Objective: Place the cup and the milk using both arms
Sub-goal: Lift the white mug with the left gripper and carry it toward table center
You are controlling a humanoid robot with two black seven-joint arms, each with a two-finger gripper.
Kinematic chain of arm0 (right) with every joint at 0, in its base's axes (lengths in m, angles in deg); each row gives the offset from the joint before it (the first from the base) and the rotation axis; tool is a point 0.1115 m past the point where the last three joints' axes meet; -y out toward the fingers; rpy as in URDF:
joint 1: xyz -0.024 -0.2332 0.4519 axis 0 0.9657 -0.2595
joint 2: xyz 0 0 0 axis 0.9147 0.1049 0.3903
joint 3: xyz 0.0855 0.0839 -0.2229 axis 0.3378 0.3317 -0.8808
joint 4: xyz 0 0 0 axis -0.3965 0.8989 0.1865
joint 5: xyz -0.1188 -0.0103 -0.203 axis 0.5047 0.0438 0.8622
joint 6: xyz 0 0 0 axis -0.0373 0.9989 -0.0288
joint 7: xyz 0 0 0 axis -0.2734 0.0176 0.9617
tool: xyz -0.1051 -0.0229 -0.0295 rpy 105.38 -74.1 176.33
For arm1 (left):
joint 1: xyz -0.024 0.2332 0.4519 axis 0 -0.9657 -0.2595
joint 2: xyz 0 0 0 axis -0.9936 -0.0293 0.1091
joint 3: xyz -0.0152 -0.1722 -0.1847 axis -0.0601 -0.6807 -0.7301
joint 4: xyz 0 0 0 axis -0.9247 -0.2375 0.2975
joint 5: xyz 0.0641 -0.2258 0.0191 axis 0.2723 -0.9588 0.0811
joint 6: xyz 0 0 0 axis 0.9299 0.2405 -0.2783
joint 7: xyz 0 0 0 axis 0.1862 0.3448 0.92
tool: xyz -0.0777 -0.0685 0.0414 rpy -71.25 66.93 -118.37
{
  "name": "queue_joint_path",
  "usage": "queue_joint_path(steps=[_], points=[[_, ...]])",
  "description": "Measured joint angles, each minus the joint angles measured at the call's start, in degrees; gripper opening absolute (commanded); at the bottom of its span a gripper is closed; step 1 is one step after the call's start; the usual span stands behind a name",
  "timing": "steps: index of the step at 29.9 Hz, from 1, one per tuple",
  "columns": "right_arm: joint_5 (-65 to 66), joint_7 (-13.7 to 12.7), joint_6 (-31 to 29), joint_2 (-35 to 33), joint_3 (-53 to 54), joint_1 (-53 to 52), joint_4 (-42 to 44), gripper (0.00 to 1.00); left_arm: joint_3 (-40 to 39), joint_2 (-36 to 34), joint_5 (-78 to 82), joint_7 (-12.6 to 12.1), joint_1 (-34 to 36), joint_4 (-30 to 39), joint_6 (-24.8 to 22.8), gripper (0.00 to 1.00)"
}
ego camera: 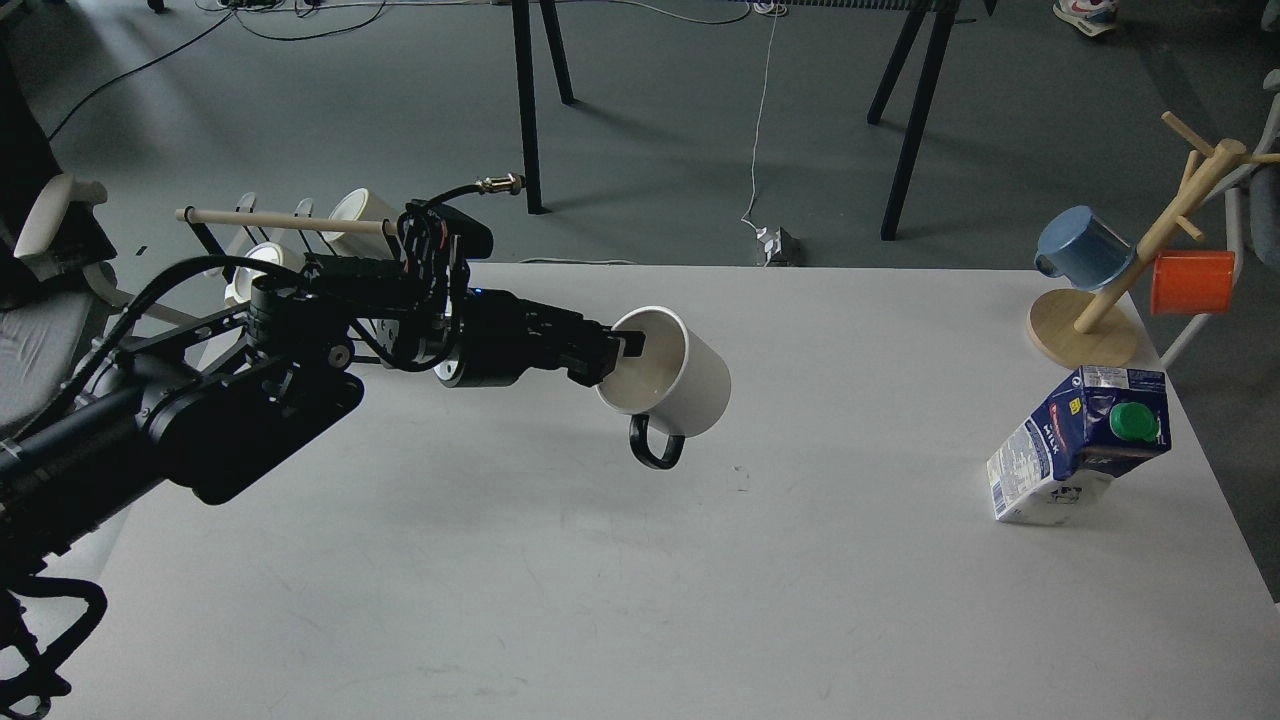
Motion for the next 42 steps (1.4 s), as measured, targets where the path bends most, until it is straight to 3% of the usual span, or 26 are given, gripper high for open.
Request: queue_joint_path(steps=[9,20,32,34,36,38,42], points=[[0.08,0.0,0.0,-0.08,-0.04,-0.09,0.11,0.99,4.75,8.72,6.59,-0.26,-1.88,-7.14,0.0,0.0],[0.04,0.0,0.0,-0.08,-0.13,-0.35,-0.2,0.99,6.1,10.16,7.34,-0.3,-3.53,-8.08,0.0,0.18],[-0.01,0.0,0.0,0.09,-0.14,-0.36,-0.24,0.99,6.19,10.08,7.77,-0.04,-5.11,-8.12,0.0,0.23],[-0.01,0.0,0.0,0.09,-0.13,-0.36,-0.24,0.99,6.19,10.13,7.77,-0.03,-5.35,-8.12,0.0,0.28],[-0.01,0.0,0.0,0.09,-0.13,-0.36,-0.24,0.99,6.19,10.15,7.82,-0.03,-5.47,-8.12,0.0,0.4],[-0.01,0.0,0.0,0.08,-0.1,-0.36,-0.24,0.99,6.16,10.17,7.85,0.06,-5.55,-8.12,0.0,0.7],[-0.01,0.0,0.0,0.02,0.03,-0.36,-0.3,0.99,5.43,9.81,7.49,0.66,-5.4,-8.03,0.0,0.77]])
